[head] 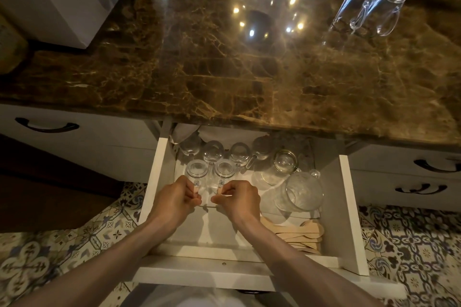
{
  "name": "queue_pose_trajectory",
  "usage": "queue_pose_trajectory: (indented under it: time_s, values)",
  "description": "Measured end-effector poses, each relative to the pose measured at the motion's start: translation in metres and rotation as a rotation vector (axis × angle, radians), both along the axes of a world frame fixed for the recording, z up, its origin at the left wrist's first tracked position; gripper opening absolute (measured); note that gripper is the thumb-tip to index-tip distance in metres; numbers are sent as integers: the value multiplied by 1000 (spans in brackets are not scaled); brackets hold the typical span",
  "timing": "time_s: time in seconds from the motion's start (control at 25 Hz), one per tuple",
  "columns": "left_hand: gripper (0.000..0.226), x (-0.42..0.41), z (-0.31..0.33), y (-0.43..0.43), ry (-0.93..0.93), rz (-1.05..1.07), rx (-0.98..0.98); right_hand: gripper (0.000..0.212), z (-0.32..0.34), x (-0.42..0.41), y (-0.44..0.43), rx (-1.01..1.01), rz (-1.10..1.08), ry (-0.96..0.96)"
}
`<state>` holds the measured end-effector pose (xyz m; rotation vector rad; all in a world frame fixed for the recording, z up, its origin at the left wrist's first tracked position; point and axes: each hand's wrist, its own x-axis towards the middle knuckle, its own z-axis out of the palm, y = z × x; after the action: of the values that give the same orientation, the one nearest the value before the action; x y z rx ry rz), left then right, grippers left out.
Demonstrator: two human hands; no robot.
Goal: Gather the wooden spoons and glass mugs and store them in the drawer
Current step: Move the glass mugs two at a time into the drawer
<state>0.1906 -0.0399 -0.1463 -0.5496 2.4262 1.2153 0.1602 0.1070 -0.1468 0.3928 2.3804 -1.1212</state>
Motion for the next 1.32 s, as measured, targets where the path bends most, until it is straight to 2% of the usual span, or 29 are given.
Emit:
queue_pose_trajectory:
  time_s: [0.24,0.44,0.6,0.76,0.88,1.0,1.12,1.24,1.32]
  values:
    - [18,2,-10,-2,17,14,-7,11,-14,2,-3,-2,4,-3]
    - [8,1,-16,-2,-43,-58,-92,7,-17,6,1,187,169,73]
    - [14,1,-17,-2,-57,-94,-117,10,-19,5,3,237,224,99]
    - [10,1,-15,-3,-130,-61,1,12,-19,3,5,239,253,78]
    - [15,0,-10,-4,-161,-41,59,25,-16,-1,9,254,359,31]
    - [37,-3,5,-5,-232,-162,58,40,-5,-3,13,246,477,-49]
    - [54,-14,32,-9,-277,-367,-108,47,15,-8,18,223,524,-109]
    - [59,-32,73,-9,-183,-550,-291,54,43,-16,28,161,531,-164]
    - [57,-45,103,-5,-119,-614,-232,53,67,-24,41,74,545,-166]
